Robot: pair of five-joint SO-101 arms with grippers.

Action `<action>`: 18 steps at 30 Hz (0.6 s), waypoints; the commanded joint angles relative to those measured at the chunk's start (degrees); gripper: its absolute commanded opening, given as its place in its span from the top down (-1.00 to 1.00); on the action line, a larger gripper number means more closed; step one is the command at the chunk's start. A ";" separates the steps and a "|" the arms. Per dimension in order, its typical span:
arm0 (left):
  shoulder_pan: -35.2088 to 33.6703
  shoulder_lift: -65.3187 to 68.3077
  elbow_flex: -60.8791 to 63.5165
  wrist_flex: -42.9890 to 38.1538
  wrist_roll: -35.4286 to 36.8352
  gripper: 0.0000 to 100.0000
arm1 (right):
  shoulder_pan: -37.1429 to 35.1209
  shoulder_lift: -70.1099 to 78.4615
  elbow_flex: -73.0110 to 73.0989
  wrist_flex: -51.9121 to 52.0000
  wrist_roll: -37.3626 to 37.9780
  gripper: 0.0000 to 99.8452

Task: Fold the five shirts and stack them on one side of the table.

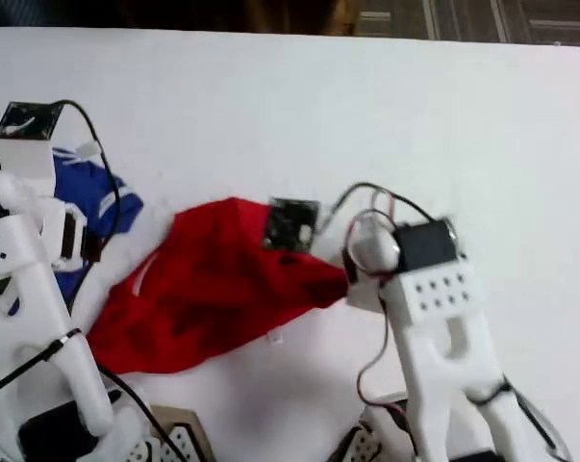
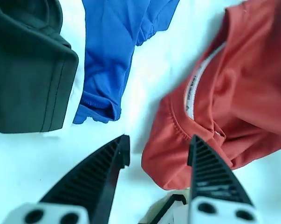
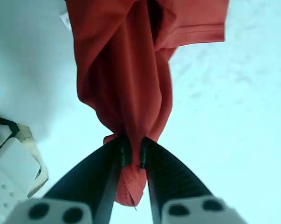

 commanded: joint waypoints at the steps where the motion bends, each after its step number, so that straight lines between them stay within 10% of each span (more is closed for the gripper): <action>1: 4.84 -1.14 1.45 0.44 0.00 0.56 | 5.23 -6.37 0.09 0.84 1.32 0.96; 10: 18.02 1.14 3.30 -12.13 5.01 0.56 | 18.33 -12.79 2.99 0.84 7.91 0.96; 18: 30.42 34.55 -22.99 -8.00 12.66 0.56 | 19.30 -17.36 10.02 0.04 7.91 0.96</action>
